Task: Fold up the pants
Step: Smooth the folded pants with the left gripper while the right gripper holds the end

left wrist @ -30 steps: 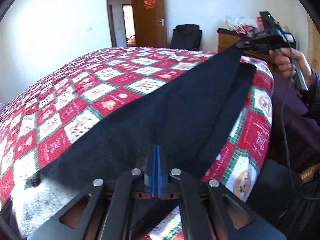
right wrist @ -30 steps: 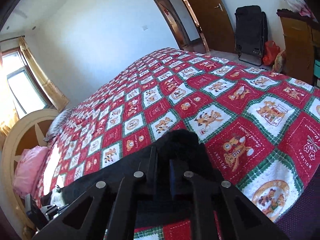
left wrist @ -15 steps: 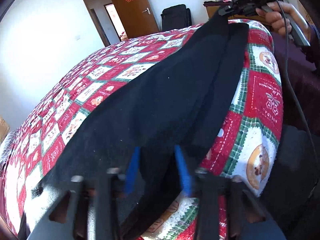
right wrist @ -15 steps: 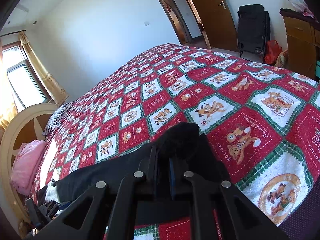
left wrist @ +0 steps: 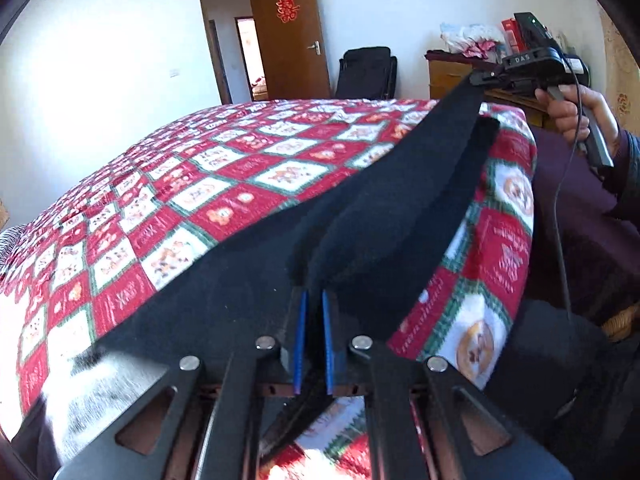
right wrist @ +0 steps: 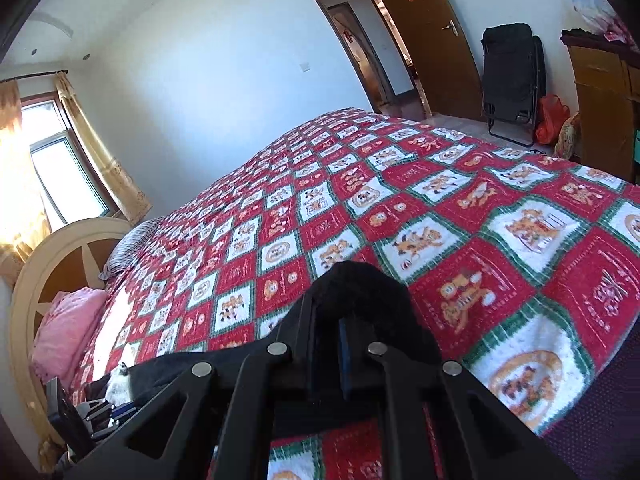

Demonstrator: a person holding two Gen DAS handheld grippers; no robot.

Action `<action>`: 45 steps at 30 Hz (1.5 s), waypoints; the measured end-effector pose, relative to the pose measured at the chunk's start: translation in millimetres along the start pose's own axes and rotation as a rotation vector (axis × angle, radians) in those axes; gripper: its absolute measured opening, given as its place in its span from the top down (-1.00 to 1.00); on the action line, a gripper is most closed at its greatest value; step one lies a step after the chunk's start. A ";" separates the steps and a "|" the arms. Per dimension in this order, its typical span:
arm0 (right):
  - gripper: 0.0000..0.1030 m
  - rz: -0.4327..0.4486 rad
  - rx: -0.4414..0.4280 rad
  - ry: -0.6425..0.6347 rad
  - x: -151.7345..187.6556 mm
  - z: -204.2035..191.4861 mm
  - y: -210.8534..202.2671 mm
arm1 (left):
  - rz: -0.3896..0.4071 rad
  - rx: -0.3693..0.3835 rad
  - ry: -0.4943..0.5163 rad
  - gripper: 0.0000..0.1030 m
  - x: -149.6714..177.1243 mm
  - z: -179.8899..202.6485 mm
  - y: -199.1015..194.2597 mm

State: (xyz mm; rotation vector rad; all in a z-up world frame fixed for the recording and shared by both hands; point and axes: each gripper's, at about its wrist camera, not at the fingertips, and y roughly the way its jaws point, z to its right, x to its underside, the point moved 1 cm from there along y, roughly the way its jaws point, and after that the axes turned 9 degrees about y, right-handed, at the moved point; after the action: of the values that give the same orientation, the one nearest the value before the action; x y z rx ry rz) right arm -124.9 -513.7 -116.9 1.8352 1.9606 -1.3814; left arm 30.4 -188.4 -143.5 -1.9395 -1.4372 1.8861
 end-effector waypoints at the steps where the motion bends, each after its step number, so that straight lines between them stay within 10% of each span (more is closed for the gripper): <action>1: 0.81 -0.009 0.013 0.006 4.4 5.7 0.4 | -0.009 0.012 0.006 0.82 3.2 2.7 3.6; 8: 0.66 -0.113 -0.003 0.145 22.5 54.8 8.2 | -0.052 0.022 0.033 0.80 18.7 16.2 22.0; 13: 0.21 0.032 0.049 0.163 1.2 54.6 -17.9 | -0.041 0.018 0.023 0.68 19.1 16.0 19.2; 23: 0.21 -0.301 0.071 0.166 -36.8 37.6 72.1 | -0.035 0.027 0.005 0.62 23.7 15.1 21.7; 26: 0.75 -0.361 0.082 0.120 -31.7 27.0 95.2 | -0.028 0.035 -0.011 0.61 25.1 13.2 21.0; 32: 0.79 -0.149 -0.037 0.007 -38.7 -1.0 58.1 | -0.026 0.029 -0.009 0.61 26.4 13.8 21.2; 35: 0.69 -0.212 0.085 0.003 -37.2 15.6 80.6 | -0.027 0.020 0.005 0.61 26.0 16.7 21.1; 37: 0.10 -0.243 0.176 0.019 -34.7 31.8 90.2 | -0.030 0.014 0.016 0.61 26.0 18.3 20.6; 40: 0.07 -0.136 0.280 0.034 -36.7 46.7 69.8 | -0.034 0.012 0.020 0.55 26.0 19.4 18.8; 45: 0.07 -0.041 0.150 0.060 -26.5 35.6 18.8 | -0.014 -0.018 0.016 0.07 26.1 20.2 10.1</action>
State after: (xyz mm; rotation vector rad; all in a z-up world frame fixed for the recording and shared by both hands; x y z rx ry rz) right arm -119.2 -559.6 -130.4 1.9315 1.9826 -1.5423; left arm 14.3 -188.0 -174.1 -1.9428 -1.4648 1.8543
